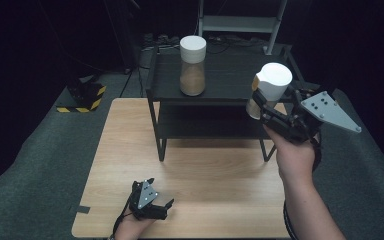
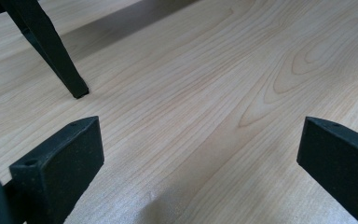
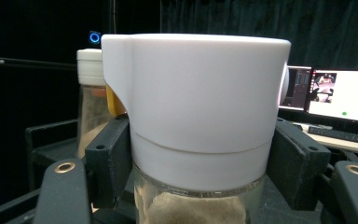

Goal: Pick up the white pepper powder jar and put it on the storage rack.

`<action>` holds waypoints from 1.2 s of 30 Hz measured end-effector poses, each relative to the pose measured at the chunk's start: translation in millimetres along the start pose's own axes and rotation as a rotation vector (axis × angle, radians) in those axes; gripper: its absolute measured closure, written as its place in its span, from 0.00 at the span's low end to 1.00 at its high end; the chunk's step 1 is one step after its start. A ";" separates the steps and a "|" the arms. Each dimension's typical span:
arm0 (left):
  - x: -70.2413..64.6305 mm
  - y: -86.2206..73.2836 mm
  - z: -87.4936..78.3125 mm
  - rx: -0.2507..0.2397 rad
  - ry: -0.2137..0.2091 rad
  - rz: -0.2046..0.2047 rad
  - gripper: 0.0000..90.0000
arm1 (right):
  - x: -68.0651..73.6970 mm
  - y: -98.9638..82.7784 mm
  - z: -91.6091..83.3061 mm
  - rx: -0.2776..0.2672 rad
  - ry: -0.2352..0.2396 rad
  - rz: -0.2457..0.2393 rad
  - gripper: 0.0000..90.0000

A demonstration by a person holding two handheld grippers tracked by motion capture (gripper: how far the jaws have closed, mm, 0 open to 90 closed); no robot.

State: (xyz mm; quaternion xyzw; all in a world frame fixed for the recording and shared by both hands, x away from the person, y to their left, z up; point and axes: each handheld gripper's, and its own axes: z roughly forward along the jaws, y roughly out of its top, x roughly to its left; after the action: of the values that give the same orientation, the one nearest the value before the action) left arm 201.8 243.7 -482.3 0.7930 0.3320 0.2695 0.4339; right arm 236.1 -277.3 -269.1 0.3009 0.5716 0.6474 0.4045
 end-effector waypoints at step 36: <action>3.3 -3.2 -1.9 -0.015 -0.013 -0.015 0.01 | -3.9 12.1 77.2 0.066 -0.057 0.011 0.34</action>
State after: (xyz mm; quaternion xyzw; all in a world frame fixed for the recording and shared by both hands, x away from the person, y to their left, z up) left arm 201.5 248.5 -483.7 0.7890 0.3332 0.2635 0.4438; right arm 301.6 -242.6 -244.2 0.3355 0.5792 0.6216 0.4070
